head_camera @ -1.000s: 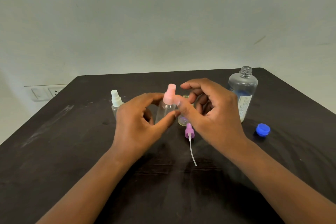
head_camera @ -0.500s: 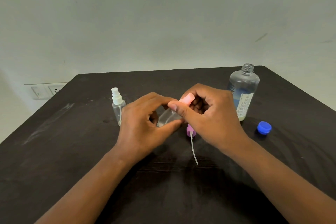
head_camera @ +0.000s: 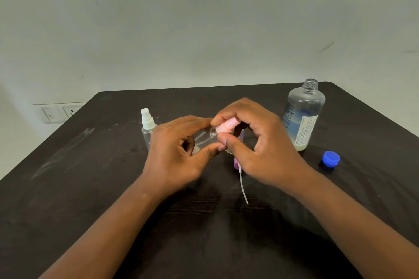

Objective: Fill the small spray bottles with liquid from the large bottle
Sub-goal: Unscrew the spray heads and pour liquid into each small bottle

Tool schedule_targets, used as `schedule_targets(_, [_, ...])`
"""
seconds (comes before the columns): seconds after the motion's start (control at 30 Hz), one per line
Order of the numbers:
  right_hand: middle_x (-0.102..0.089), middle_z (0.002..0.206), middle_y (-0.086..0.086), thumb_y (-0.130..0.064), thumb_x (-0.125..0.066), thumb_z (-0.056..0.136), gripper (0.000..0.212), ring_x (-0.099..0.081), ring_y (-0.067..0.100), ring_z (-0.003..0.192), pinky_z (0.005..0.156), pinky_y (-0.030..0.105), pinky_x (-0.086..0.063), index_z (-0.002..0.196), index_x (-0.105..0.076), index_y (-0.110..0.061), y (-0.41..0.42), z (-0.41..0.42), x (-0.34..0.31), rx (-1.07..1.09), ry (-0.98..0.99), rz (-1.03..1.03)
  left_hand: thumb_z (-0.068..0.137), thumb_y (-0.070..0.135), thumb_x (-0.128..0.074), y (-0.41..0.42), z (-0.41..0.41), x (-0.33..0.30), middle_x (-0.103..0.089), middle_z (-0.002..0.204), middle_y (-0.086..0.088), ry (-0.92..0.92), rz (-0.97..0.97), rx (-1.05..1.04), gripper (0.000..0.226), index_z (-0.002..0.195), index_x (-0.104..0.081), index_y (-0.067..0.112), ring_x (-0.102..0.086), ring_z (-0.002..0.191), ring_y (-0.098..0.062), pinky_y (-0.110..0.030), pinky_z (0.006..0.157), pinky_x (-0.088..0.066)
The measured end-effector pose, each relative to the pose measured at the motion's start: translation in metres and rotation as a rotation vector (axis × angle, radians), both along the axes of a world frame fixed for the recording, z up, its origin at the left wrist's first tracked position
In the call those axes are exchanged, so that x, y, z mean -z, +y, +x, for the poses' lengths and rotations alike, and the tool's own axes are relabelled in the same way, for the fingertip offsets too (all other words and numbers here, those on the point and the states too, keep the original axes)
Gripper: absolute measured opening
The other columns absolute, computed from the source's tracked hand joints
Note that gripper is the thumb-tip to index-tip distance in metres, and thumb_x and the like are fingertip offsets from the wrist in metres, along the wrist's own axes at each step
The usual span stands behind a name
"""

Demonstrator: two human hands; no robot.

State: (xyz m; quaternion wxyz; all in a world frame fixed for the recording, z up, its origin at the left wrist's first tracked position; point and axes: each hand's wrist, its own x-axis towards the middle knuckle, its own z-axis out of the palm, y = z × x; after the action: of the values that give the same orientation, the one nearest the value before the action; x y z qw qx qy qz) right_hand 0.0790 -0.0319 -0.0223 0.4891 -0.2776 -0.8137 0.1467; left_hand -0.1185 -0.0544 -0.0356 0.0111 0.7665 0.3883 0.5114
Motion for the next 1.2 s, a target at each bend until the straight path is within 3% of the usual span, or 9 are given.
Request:
schedule_targets(0.17, [-0.069,0.089,-0.005,-0.038,-0.082,0.09,0.027,-0.066,0.019,0.075,0.065,0.039,-0.055,0.101,-0.071,-0.017,-0.0012,-0.0021,0.0,0.099,0.077,-0.007,0.083,0.026,-0.086,-0.0001,-0.0015,0.0007,-0.074,0.098,0.011,0.054,-0.006,-0.051,0.037,0.115,-0.078,0.011,-0.056,0.068,0.012,-0.003,0.062,-0.036])
schedule_targets(0.33, [-0.068,0.093,-0.005,-0.008,-0.08,0.088,0.015,-0.066,0.018,0.084,0.068,0.04,-0.054,0.099,-0.071,-0.012,-0.0016,-0.0007,-0.0016,0.062,0.028,0.046,0.084,0.038,-0.083,0.0017,-0.0009,0.0014,-0.072,0.095,0.012,0.047,-0.007,-0.045,0.041,0.116,-0.078,0.013,-0.055,0.066,0.01,-0.004,0.06,-0.035])
schedule_targets(0.5, [-0.07,0.088,-0.01,-0.039,-0.081,0.087,0.027,-0.067,0.015,0.077,0.066,0.034,-0.055,0.101,-0.072,-0.018,-0.0009,-0.0021,0.0014,0.178,0.06,0.031,0.082,0.03,-0.086,0.0011,-0.0027,0.0014,-0.075,0.098,0.01,0.075,-0.012,-0.067,0.039,0.116,-0.078,0.014,-0.057,0.069,0.011,-0.003,0.061,-0.036])
schedule_targets(0.63, [-0.069,0.093,-0.006,-0.017,-0.078,0.085,0.016,-0.066,0.016,0.084,0.065,0.037,-0.054,0.099,-0.072,-0.015,-0.004,-0.0024,-0.0007,0.11,0.028,0.049,0.081,0.03,-0.087,0.0015,-0.0015,0.0025,-0.071,0.093,0.014,0.059,-0.012,-0.056,0.037,0.113,-0.078,0.014,-0.056,0.065,0.009,-0.004,0.06,-0.035])
schedule_targets(0.7, [-0.069,0.095,-0.008,-0.024,-0.079,0.087,0.021,-0.066,0.015,0.088,0.067,0.032,-0.054,0.104,-0.071,-0.016,-0.0055,-0.0032,-0.0015,0.112,0.017,0.047,0.081,0.025,-0.09,0.0015,-0.0016,0.0028,-0.071,0.093,0.014,0.071,-0.005,-0.062,0.036,0.113,-0.079,0.011,-0.056,0.068,0.012,-0.003,0.061,-0.036])
schedule_targets(0.8, [-0.07,0.08,-0.011,-0.041,-0.079,0.089,0.022,-0.068,0.017,0.072,0.062,0.033,-0.055,0.097,-0.071,-0.022,-0.0039,-0.0022,-0.0017,0.169,0.063,-0.05,0.081,0.029,-0.09,0.0013,-0.0025,0.002,-0.073,0.093,0.011,0.084,-0.003,-0.07,0.036,0.111,-0.079,0.013,-0.056,0.068,0.01,-0.004,0.061,-0.036])
schedule_targets(0.97, [-0.069,0.09,-0.005,-0.012,-0.077,0.087,0.012,-0.065,0.019,0.079,0.062,0.038,-0.053,0.097,-0.072,-0.015,-0.0034,-0.0024,-0.0026,0.127,0.032,0.019,0.083,0.035,-0.087,0.0017,-0.002,0.0021,-0.072,0.094,0.013,0.085,-0.023,-0.055,0.038,0.115,-0.078,0.016,-0.055,0.066,0.009,-0.005,0.06,-0.036])
schedule_targets(1.13, [-0.069,0.076,-0.01,-0.045,-0.079,0.089,0.025,-0.065,0.015,0.066,0.058,0.025,-0.052,0.094,-0.072,-0.022,-0.0032,-0.0021,-0.0024,0.212,0.068,-0.051,0.082,0.033,-0.088,0.0029,-0.0039,0.0028,-0.073,0.092,0.011,0.093,-0.02,-0.083,0.035,0.11,-0.078,0.015,-0.054,0.064,0.007,-0.005,0.06,-0.033])
schedule_targets(1.2, [-0.068,0.07,-0.01,-0.034,-0.081,0.09,0.016,-0.065,0.016,0.062,0.056,0.027,-0.051,0.09,-0.072,-0.021,-0.0025,-0.0029,-0.0026,0.198,0.073,-0.063,0.082,0.036,-0.086,0.0034,-0.0034,0.0029,-0.072,0.092,0.013,0.09,-0.011,-0.077,0.036,0.11,-0.079,0.015,-0.054,0.063,0.007,-0.005,0.061,-0.034])
